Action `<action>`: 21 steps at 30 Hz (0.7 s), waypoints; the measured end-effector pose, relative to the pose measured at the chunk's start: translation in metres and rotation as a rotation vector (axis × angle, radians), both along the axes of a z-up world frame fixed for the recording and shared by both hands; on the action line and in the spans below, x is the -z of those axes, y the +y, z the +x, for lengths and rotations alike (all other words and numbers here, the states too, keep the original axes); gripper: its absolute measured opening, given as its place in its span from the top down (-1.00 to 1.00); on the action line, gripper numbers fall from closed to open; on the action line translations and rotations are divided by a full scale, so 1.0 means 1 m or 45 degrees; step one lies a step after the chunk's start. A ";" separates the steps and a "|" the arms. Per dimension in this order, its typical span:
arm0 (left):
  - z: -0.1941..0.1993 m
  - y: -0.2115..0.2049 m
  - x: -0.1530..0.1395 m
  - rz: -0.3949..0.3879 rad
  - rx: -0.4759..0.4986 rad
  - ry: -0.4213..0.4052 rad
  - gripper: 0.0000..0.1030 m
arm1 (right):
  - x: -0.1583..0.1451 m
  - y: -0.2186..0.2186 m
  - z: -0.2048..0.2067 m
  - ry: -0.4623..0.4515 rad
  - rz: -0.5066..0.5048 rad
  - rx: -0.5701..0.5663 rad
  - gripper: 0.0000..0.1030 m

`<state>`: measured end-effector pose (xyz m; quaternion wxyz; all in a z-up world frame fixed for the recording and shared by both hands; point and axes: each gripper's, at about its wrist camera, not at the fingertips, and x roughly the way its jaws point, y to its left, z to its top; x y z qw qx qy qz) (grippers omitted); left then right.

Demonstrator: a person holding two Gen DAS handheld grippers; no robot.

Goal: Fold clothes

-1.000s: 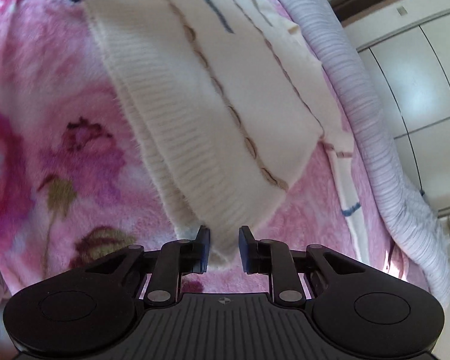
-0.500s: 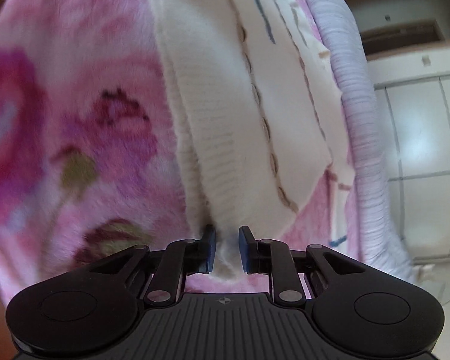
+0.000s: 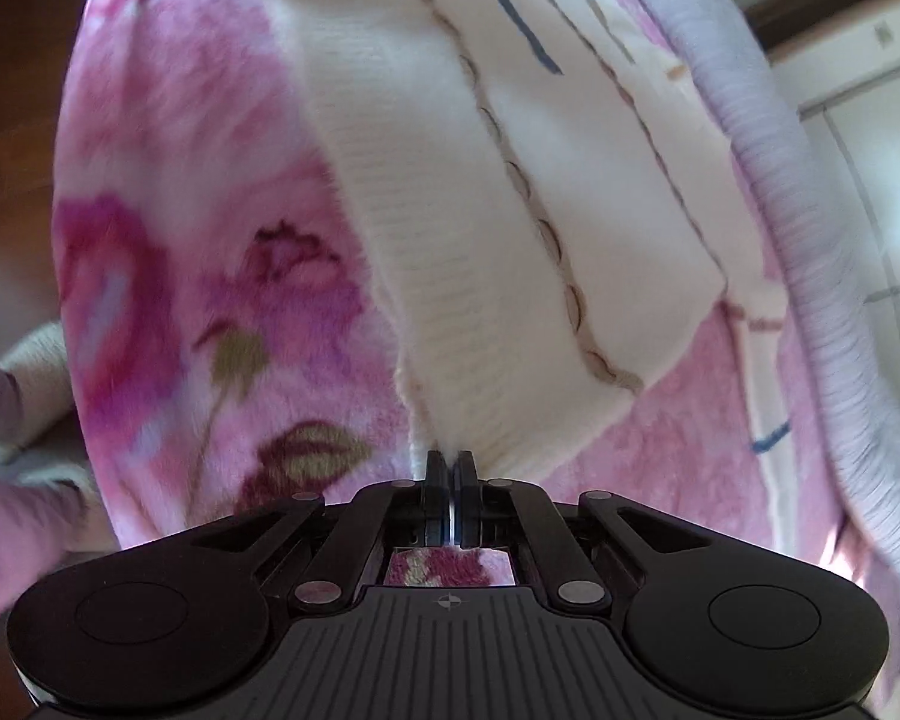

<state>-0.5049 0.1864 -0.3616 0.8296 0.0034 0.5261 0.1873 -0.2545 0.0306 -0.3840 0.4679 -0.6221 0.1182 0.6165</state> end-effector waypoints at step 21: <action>-0.011 0.052 0.007 -0.325 -0.866 0.018 0.61 | -0.019 0.047 0.046 0.663 -0.108 1.364 0.37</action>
